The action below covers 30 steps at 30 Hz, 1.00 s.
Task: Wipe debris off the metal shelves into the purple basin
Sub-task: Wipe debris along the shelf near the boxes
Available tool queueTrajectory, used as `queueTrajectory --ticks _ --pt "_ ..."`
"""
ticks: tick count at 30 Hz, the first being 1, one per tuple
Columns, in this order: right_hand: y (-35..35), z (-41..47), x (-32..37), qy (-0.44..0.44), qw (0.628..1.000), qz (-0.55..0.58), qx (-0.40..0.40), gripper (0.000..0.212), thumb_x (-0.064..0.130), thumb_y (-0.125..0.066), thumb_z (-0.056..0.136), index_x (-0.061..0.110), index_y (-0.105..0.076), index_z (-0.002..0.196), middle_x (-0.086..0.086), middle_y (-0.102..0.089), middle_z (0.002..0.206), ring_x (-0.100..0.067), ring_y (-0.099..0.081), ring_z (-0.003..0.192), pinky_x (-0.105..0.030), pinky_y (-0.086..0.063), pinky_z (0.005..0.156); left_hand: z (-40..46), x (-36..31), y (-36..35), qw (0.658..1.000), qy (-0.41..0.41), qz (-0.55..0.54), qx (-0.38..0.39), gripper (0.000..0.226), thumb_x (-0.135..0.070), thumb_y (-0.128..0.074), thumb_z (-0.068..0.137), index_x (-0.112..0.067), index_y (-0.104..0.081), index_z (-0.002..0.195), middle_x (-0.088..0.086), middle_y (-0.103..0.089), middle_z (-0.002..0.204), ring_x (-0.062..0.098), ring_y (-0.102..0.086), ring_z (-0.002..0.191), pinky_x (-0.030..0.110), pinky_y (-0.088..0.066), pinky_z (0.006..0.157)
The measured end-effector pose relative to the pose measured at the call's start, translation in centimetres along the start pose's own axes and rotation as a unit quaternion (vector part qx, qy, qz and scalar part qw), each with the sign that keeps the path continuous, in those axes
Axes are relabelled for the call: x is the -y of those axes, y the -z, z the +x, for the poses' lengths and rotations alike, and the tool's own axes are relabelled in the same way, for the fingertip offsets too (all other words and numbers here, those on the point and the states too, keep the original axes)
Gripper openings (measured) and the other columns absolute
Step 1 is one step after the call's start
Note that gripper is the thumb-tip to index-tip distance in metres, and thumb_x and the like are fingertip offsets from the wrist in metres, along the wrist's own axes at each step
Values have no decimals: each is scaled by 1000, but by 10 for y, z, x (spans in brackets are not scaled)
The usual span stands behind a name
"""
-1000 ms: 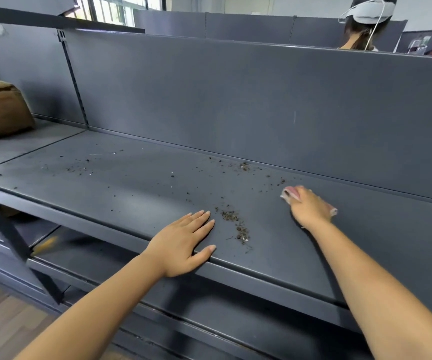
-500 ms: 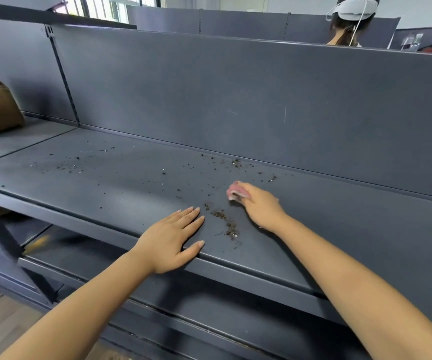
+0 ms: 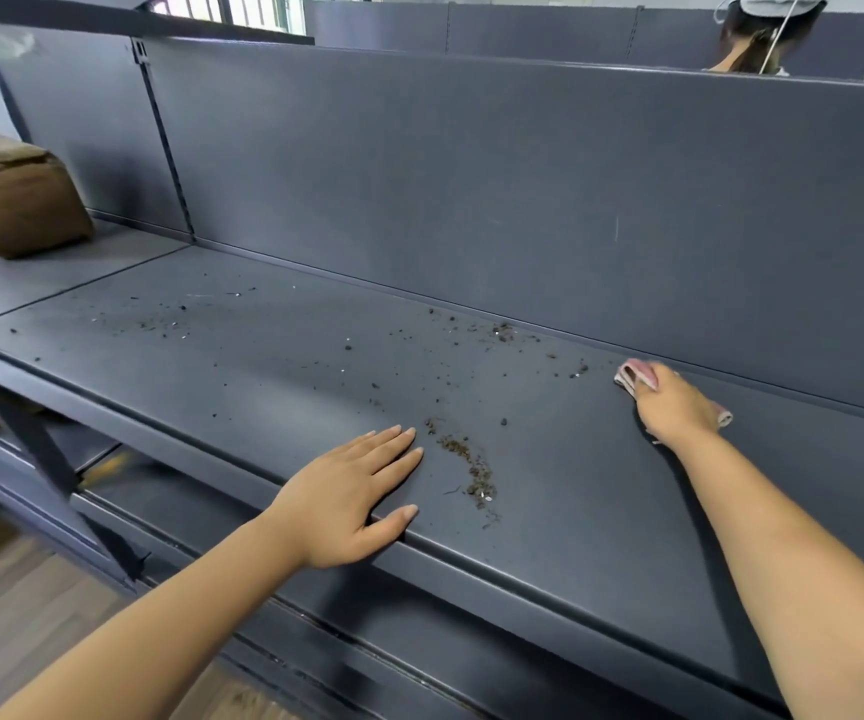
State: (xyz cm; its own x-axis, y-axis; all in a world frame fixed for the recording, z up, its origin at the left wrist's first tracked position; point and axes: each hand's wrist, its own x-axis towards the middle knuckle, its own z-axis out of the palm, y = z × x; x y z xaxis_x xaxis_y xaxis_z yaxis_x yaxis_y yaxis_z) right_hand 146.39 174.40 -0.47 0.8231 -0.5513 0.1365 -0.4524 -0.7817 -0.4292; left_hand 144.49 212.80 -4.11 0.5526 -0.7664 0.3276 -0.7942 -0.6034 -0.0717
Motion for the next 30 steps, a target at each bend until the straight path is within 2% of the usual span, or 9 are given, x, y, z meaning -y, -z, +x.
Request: queueTrajectory --ticks 10,13,15,17,19,22,26,28,30 --pt "-19 18 56 97 990 68 78 39 27 -37 99 27 -43 137 -7 -57 128 -31 -61 94 -32 -48 75 0 0 -1 1000 4 12 -1 67 -53 -16 100 -10 -52 137 9 -48 142 24 -44 132 48 -32 107" --pt "-25 19 70 116 983 98 99 35 27 -40 97 33 -49 130 -4 -62 115 -26 -58 77 -34 -51 69 1 1 0 1000 4 21 4 67 -52 -15 100 -9 -52 136 10 -48 142 23 -44 133 48 -32 106" --pt "-28 13 79 132 978 114 113 34 27 -41 97 30 -51 130 -1 -61 112 -23 -56 72 -32 -49 62 1 1 -1 1000 7 18 8 68 -52 -15 100 -9 -52 137 10 -48 143 24 -44 133 48 -31 107" --pt "-33 3 85 159 972 116 131 38 29 -41 98 29 -48 136 2 -57 129 -22 -59 86 -26 -45 61 1 1 -1 1000 12 16 9 68 -52 -15 100 -8 -52 137 11 -48 143 24 -44 133 48 -30 107" --pt "-35 -14 91 195 958 126 165 36 27 -42 99 31 -50 134 5 -47 142 -22 -55 113 -22 -40 78 1 1 0 1000 16 15 11 68 -52 -15 100 -8 -52 137 11 -48 143 24 -44 133 48 -30 107" --pt "-37 -45 100 251 928 156 225 33 19 -45 99 31 -55 128 11 -40 146 -15 -40 133 -21 -31 102 1 -1 1 1000 20 11 16 69 -53 -14 100 -8 -53 136 11 -49 142 25 -45 132 44 -33 108" --pt "-37 -90 108 322 904 141 242 34 18 -46 99 25 -55 131 8 -42 146 -9 -37 134 -16 -24 107 1 -3 3 1000 24 2 8 70 -53 -14 100 -7 -57 132 13 -53 138 27 -50 127 31 -28 111" --pt "-36 -104 109 324 905 140 236 34 21 -46 99 26 -54 131 10 -46 143 -7 -40 131 -11 -25 105 2 -4 5 1000 24 7 12 71 -52 -13 100 -7 -59 129 14 -55 135 27 -53 124 32 -34 108" --pt "-29 -113 111 290 912 164 237 33 20 -46 99 26 -55 130 14 -51 136 -3 -45 122 -5 -26 95 2 -5 6 1000 17 11 21 71 -52 -12 100 -7 -60 128 14 -56 133 27 -55 123 43 -38 103"
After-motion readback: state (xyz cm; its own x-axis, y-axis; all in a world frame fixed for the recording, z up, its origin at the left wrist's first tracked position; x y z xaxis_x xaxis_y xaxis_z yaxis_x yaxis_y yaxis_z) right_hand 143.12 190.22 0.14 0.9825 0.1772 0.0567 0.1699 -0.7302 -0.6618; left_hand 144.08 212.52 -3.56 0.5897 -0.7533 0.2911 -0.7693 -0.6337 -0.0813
